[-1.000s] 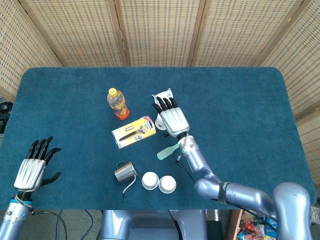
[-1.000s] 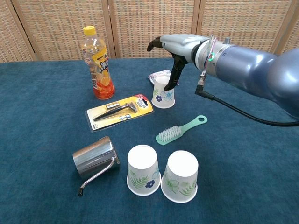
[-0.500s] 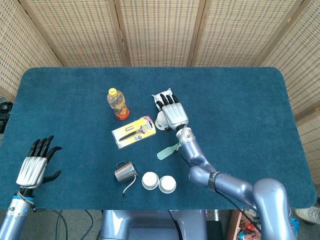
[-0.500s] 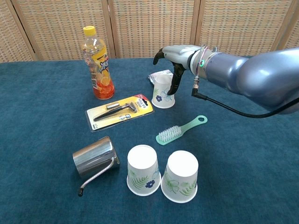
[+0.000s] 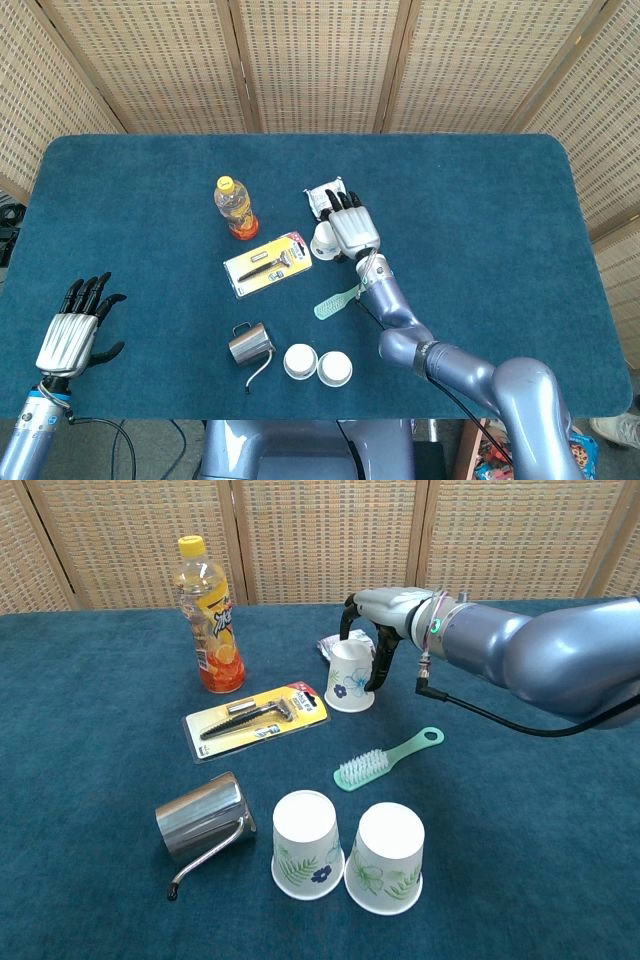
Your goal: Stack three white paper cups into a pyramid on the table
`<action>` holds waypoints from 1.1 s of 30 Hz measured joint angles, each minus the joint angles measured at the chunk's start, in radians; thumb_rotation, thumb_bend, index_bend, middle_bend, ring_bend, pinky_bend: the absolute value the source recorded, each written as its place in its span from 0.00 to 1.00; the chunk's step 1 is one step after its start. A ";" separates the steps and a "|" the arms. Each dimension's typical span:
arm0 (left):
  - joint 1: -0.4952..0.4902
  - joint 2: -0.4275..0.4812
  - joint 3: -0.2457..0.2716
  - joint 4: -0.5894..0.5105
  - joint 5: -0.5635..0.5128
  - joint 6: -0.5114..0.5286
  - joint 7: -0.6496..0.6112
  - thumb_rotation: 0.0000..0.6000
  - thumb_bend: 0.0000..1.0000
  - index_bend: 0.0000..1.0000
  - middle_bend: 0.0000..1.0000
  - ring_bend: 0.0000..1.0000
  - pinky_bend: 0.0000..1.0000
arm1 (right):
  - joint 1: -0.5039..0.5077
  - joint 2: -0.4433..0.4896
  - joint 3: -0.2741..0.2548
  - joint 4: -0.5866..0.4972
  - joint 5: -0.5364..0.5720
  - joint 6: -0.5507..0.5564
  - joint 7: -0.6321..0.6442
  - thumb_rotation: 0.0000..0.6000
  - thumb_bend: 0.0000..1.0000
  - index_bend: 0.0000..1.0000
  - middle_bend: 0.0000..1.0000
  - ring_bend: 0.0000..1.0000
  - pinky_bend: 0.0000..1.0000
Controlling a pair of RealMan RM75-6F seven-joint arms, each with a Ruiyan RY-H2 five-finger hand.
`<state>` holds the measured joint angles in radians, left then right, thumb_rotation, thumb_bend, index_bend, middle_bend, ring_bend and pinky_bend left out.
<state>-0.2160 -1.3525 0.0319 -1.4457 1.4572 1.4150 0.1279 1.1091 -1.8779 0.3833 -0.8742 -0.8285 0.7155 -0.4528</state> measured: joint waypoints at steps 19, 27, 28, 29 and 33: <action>0.008 -0.003 -0.015 0.003 0.019 -0.017 0.000 1.00 0.22 0.23 0.00 0.00 0.00 | -0.004 -0.010 -0.017 0.022 -0.007 0.008 0.023 1.00 0.07 0.45 0.03 0.00 0.00; 0.010 -0.004 -0.022 0.008 0.020 -0.025 -0.005 1.00 0.23 0.23 0.00 0.00 0.00 | -0.002 -0.011 -0.021 0.001 0.002 0.021 -0.001 1.00 0.07 0.48 0.04 0.00 0.00; 0.011 -0.004 -0.022 0.008 0.020 -0.026 -0.007 1.00 0.23 0.23 0.00 0.00 0.00 | -0.002 -0.011 -0.022 -0.001 0.002 0.023 -0.002 1.00 0.07 0.48 0.04 0.00 0.00; 0.011 -0.004 -0.023 0.009 0.019 -0.027 -0.008 1.00 0.23 0.23 0.00 0.00 0.00 | -0.003 -0.011 -0.023 -0.003 0.003 0.024 -0.004 1.00 0.07 0.48 0.05 0.00 0.00; 0.011 -0.005 -0.025 0.012 0.018 -0.033 -0.009 1.00 0.23 0.23 0.00 0.00 0.00 | -0.007 -0.008 -0.030 -0.014 0.007 0.033 -0.020 1.00 0.07 0.49 0.05 0.00 0.00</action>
<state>-0.2049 -1.3570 0.0073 -1.4332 1.4754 1.3822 0.1184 1.1018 -1.8856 0.3536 -0.8880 -0.8216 0.7485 -0.4731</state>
